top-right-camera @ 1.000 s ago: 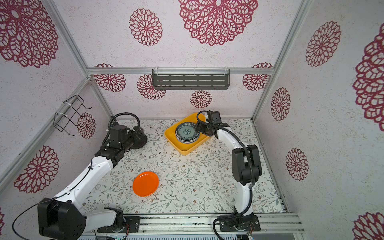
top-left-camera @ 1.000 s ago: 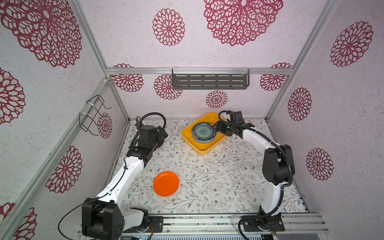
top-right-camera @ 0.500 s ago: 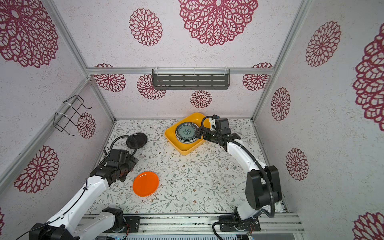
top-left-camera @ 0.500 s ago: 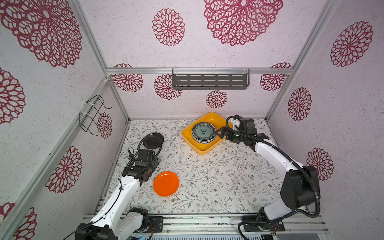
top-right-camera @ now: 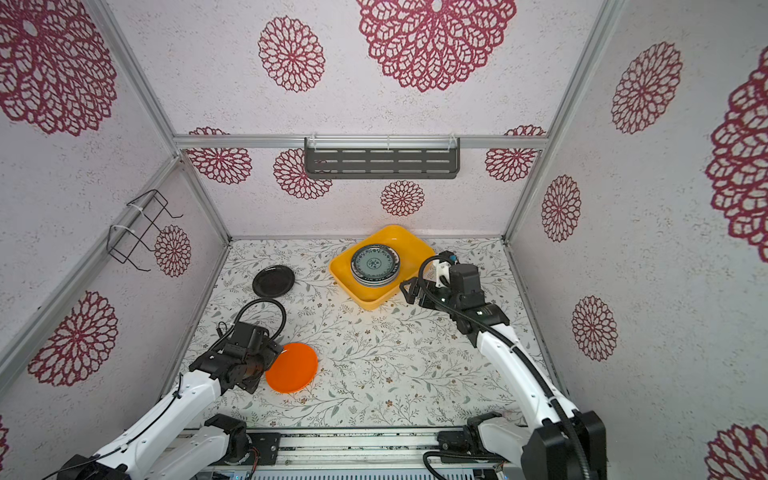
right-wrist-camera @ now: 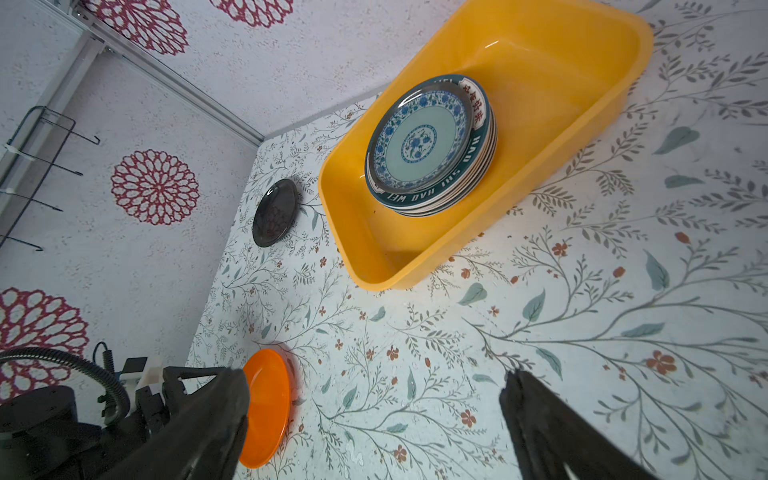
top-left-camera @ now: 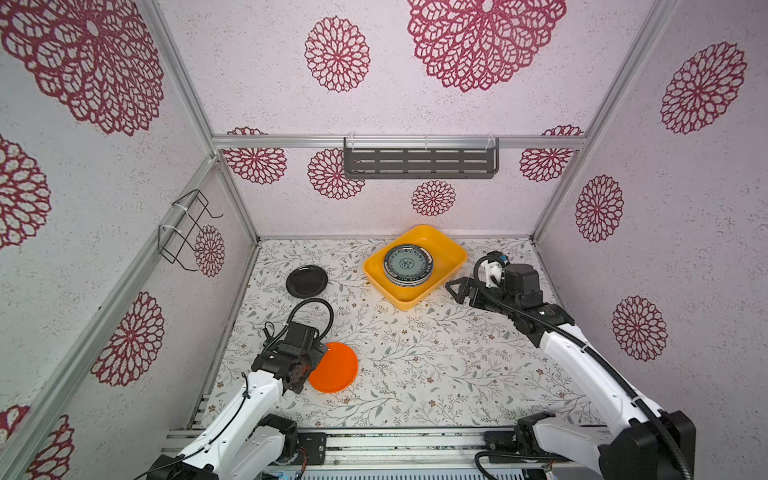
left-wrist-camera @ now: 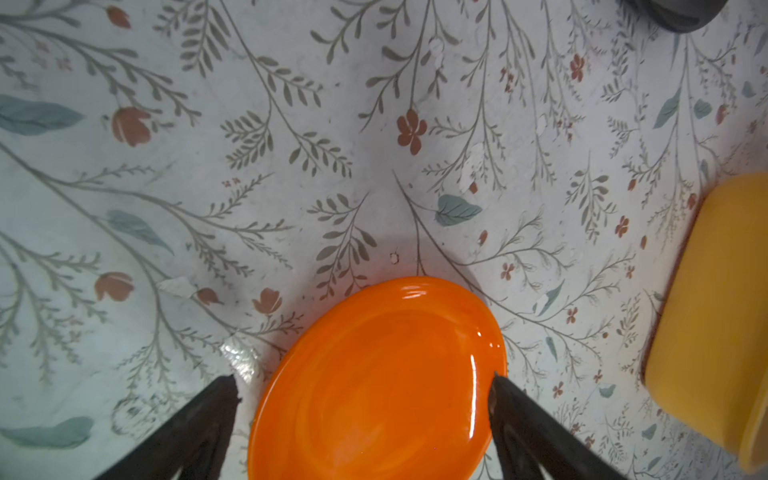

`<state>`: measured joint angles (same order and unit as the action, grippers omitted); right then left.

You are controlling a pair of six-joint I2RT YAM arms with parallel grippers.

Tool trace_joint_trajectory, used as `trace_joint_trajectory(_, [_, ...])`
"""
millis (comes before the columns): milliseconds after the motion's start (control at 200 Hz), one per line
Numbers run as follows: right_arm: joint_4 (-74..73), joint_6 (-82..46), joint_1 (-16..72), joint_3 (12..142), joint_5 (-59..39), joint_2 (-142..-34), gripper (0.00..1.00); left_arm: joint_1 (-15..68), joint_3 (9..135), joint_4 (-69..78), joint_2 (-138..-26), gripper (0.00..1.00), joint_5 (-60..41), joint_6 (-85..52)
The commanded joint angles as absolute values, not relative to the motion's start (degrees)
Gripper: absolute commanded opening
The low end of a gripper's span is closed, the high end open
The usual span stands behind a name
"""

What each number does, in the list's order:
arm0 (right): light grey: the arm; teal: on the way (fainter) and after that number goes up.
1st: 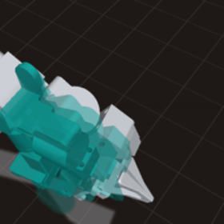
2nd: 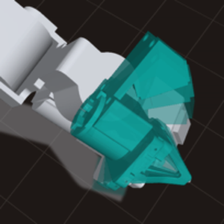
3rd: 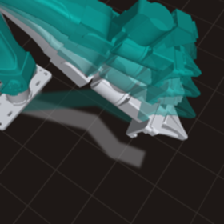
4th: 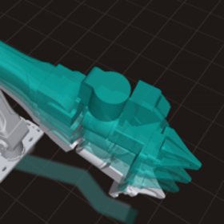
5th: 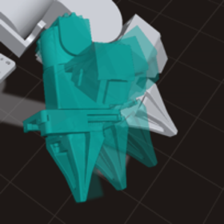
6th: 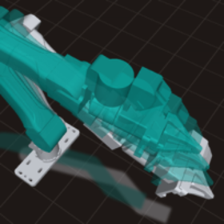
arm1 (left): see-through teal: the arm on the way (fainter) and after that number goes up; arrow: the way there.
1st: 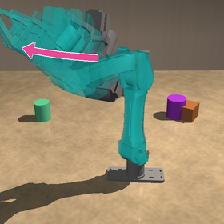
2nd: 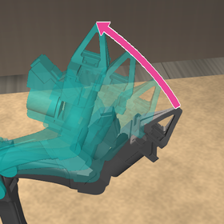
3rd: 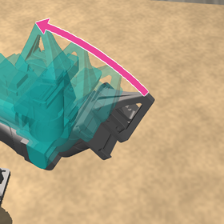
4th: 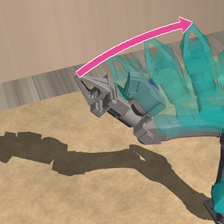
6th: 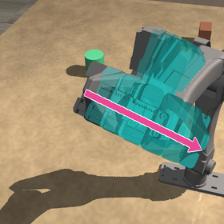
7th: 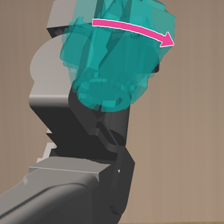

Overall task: Place the plates into the plastic bin on the countertop
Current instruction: 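Grasp the rim of the orange plate with left gripper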

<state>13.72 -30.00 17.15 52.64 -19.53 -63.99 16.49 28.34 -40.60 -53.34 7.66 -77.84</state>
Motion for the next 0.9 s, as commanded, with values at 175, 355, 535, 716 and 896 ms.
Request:
trace_joint_trajectory(175, [15.98,-32.04,17.18,46.94,-15.4,-55.7,0.99,19.68,22.56,-30.86,-49.97,0.97,3.8,-81.72])
trace_joint_trajectory(355, [17.17,-32.42,17.19,44.49,-12.9,-51.01,0.99,26.13,21.35,-22.68,-52.93,0.98,2.65,-83.77])
trace_joint_trajectory(535, [18.14,-34.38,17.23,42.16,-12.05,-47.69,0.99,31.08,24.76,-8.5,-61.31,0.98,0.13,-83.17])
trace_joint_trajectory(716, [18.61,-35.25,17.19,40.59,-11.85,-45.57,0.99,34.01,28.48,4.04,-72.14,0.96,-3.44,-81.12])
trace_joint_trajectory(896, [19.43,-35.07,17.14,40.54,-11.71,-45.05,0.99,35.67,27.0,12.59,-77.48,0.88,-2.44,-82.78])
